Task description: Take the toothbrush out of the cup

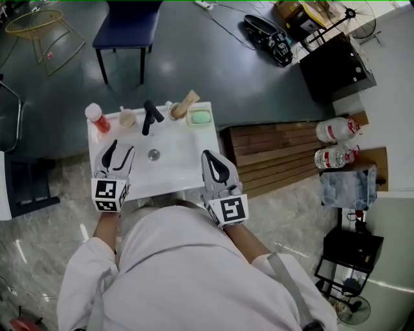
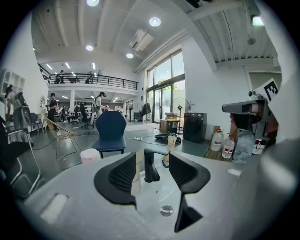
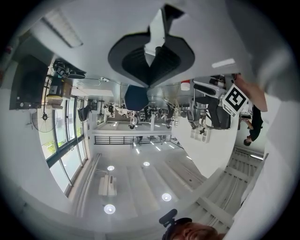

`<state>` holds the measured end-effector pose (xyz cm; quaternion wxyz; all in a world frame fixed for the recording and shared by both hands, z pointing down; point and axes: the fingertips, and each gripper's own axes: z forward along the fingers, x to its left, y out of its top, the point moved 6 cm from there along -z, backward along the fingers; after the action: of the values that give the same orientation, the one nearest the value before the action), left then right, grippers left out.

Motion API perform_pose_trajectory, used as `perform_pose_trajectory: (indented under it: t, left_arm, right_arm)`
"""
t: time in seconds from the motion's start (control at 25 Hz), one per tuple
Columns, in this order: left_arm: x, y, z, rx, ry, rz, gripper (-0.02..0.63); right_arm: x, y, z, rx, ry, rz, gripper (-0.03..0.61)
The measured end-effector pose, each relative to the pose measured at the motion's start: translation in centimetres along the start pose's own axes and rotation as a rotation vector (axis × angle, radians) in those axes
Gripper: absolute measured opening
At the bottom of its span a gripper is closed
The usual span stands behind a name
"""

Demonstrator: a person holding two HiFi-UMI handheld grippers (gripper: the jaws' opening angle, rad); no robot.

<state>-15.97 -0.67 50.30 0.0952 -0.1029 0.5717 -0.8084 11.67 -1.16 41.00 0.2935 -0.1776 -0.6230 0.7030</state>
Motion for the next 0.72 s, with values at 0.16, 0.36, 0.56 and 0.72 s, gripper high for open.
perform_pose_trajectory:
  t: [0.16,0.36,0.56,0.72]
  left_arm:
    - [1.1,-1.3,2.0,0.038,0.007,-0.001,0.225]
    - [2.2,-3.1,4.6,0.092,0.004,0.005,0.224]
    - [3.1,-4.4,7.2,0.126,0.009,0.008,0.222]
    - [3.7,-5.4,9.1,0.156,0.015,0.008,0.222]
  right_arm:
    - [-0.8,-0.1,-0.9,0.013,-0.029,-0.009,0.003]
    - [-1.9,-0.2,-2.1,0.034,-0.074,-0.018,0.003]
    - [-3.0,-0.6,-3.4,0.054,-0.123,-0.023,0.003]
    - [-3.9,-1.0,-4.7,0.071,-0.162,-0.024,0.003]
